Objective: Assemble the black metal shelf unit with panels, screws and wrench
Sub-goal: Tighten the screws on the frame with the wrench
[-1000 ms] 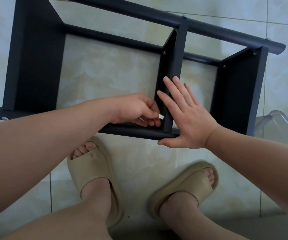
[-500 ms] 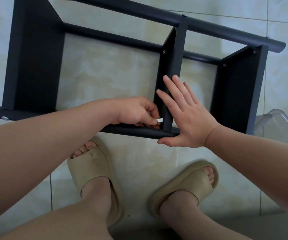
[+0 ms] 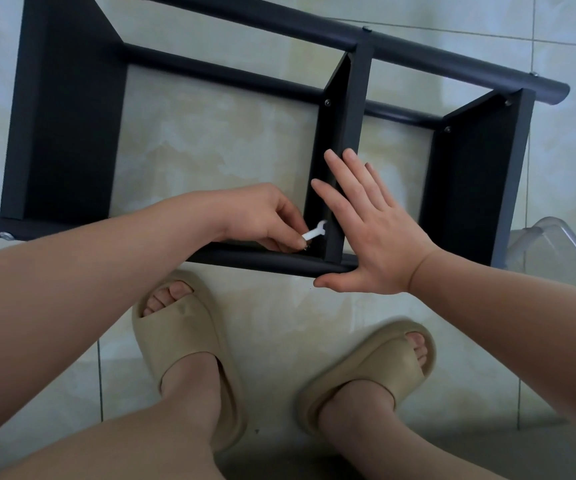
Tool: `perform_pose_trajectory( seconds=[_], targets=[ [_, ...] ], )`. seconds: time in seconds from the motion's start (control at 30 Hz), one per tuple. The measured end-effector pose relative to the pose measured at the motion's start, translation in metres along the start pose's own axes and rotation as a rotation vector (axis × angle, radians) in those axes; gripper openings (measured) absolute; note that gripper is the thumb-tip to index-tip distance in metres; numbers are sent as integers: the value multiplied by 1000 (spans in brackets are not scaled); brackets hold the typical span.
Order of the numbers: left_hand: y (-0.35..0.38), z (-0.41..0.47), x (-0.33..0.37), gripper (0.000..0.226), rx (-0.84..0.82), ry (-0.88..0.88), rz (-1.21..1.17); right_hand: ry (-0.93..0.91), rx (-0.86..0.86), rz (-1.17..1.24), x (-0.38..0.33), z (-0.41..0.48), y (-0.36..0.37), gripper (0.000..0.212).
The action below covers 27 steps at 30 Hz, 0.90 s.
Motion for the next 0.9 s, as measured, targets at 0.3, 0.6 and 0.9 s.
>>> perform_pose_trajectory(
  seconds=[0.3,0.6,0.9],
  targets=[
    [-14,-1,9,11,119,64,344,3,2,9,0,0,-1,117],
    [4,-1,10,9,41,54,28,-5,4,9,0,0,-1,116],
    [11,2,7,4,24,-139,-422,-3,9,17,0,0,0,116]
  ],
)
Point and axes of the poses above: each hand's wrist, its own z-axis towards the middle knuckle, its own y-axis out of the palm, x = y × z, the point moved 8 cm from there along z, towards the middle knuckle, and after that the axes turned 4 degrees about x, right-handed, at the moved point
